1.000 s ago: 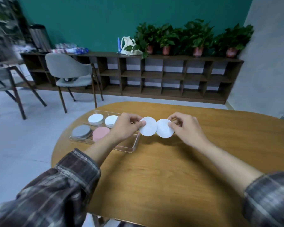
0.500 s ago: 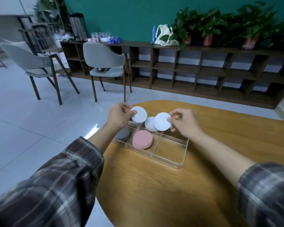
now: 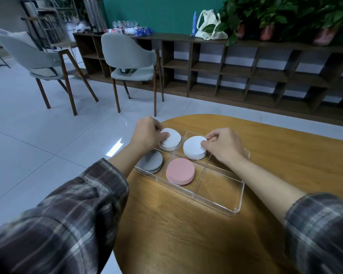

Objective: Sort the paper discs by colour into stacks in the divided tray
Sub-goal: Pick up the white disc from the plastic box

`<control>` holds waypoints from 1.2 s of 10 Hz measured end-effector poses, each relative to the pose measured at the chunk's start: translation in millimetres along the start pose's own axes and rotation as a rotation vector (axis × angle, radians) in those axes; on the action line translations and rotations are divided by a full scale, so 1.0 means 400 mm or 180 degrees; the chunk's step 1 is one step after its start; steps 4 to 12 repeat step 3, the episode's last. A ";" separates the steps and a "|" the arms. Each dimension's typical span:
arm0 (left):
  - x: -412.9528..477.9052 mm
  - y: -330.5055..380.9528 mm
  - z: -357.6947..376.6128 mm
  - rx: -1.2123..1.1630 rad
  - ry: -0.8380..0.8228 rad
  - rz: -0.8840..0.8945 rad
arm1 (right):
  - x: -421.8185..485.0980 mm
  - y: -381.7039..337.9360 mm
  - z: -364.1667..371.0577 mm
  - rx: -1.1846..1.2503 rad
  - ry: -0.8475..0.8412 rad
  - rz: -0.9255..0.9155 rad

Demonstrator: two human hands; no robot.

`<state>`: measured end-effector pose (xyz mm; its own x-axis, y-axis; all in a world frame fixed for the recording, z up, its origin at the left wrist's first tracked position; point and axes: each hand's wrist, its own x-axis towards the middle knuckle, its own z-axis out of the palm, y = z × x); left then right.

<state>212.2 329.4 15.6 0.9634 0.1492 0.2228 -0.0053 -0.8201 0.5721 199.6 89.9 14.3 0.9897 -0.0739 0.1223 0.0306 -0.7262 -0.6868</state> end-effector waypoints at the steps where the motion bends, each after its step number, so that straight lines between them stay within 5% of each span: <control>1: -0.001 -0.002 -0.002 0.0188 -0.0067 0.0043 | -0.008 0.006 0.006 -0.0127 0.0013 -0.0139; 12: -0.020 0.010 0.004 0.0344 -0.0071 -0.0074 | -0.027 0.006 0.008 -0.0229 0.0123 -0.0302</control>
